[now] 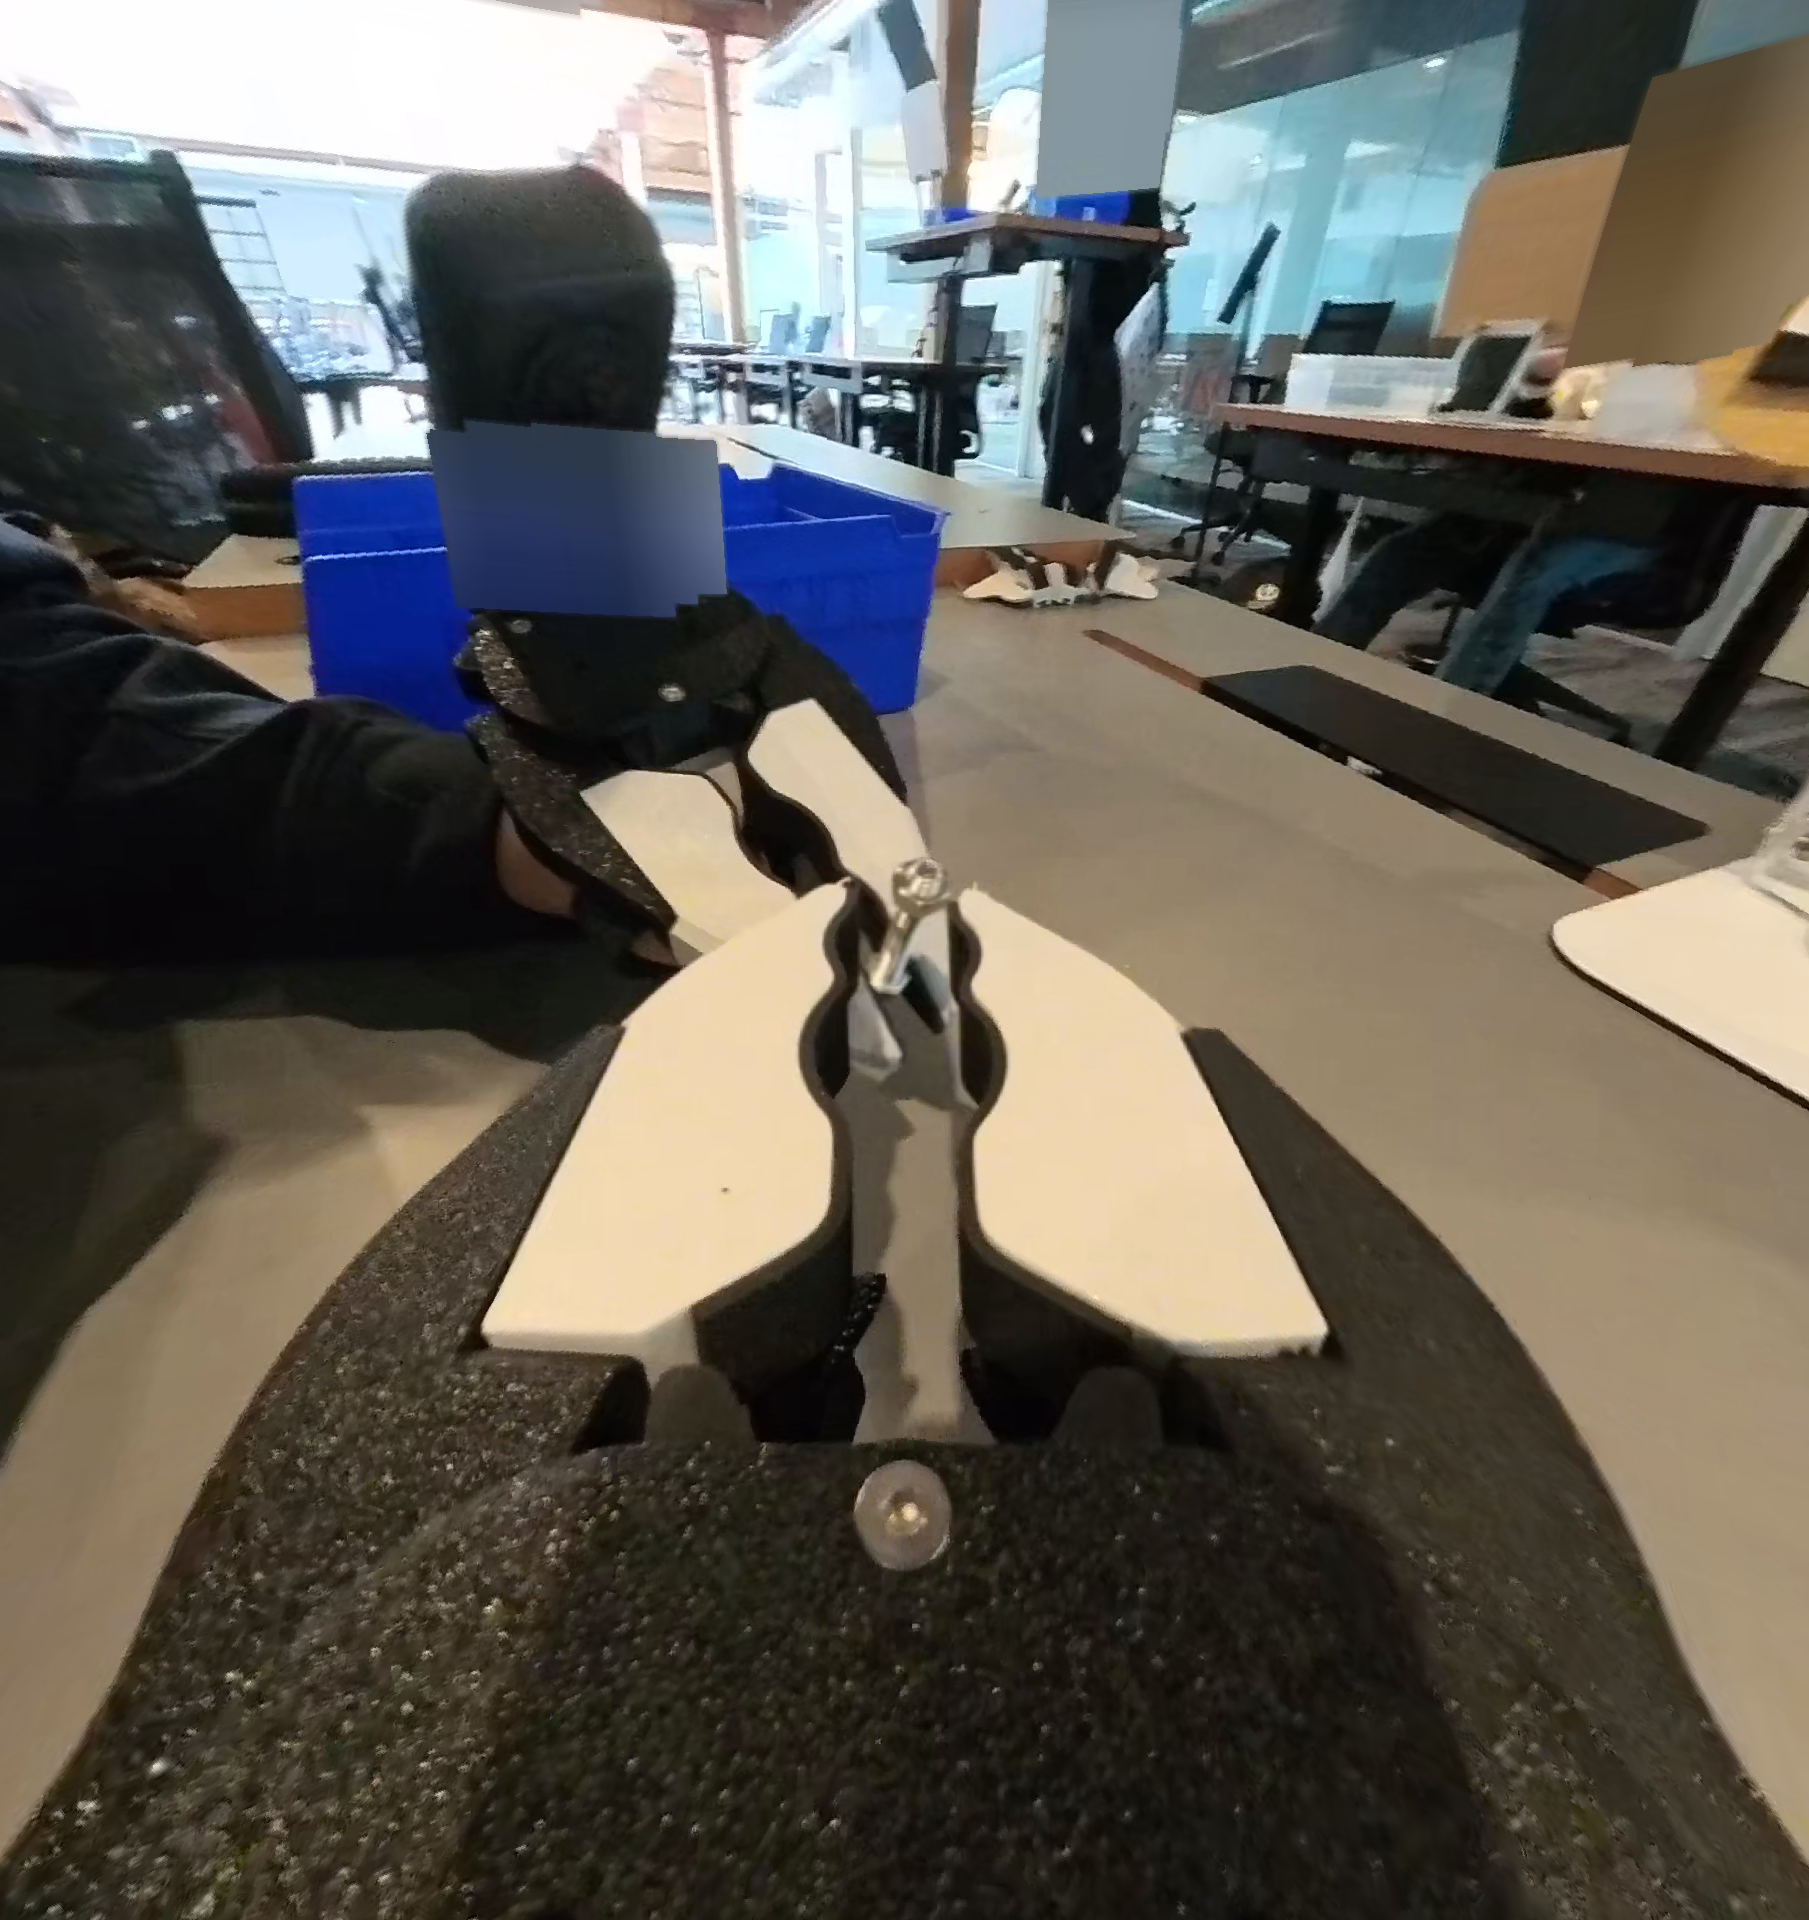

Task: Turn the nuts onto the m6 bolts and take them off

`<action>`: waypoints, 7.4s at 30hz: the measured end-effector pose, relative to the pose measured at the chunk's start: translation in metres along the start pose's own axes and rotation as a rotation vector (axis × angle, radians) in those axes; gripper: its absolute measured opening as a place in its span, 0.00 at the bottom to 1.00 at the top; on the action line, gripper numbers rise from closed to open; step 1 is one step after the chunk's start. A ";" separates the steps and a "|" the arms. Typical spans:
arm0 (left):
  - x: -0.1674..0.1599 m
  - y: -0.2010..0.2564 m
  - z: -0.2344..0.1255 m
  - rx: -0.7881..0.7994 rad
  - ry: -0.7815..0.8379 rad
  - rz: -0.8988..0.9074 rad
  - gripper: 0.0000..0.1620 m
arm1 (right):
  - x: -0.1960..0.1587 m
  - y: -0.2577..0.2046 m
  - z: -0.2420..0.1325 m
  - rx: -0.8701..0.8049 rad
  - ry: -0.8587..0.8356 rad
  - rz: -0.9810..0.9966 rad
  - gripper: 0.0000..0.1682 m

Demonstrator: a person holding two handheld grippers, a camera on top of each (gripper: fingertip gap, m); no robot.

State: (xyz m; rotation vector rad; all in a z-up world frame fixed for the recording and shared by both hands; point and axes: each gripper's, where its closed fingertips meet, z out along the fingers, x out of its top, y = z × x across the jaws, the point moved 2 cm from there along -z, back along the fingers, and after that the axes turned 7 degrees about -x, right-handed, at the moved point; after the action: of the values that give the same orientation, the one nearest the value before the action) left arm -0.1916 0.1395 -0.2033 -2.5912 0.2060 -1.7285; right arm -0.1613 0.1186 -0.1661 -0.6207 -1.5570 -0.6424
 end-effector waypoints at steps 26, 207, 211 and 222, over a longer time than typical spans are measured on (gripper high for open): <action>0.000 0.000 0.000 -0.001 -0.001 0.000 0.06 | 0.005 -0.001 -0.001 -0.010 0.028 -0.012 0.15; 0.024 -0.039 -0.046 0.408 0.119 -0.032 0.16 | 0.008 0.061 -0.029 -0.753 0.055 -0.212 0.00; 0.053 -0.029 -0.113 0.529 0.123 -0.120 0.14 | 0.007 0.055 -0.024 -0.720 0.044 -0.263 0.00; -0.049 -0.096 -0.311 0.796 -0.389 -0.608 0.14 | 0.007 0.048 -0.019 -0.685 0.052 -0.297 0.00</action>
State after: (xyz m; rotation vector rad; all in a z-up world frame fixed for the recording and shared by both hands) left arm -0.4869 0.2576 -0.1191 -2.3540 -1.1205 -0.9915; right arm -0.1143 0.1391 -0.1560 -0.8706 -1.3772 -1.4349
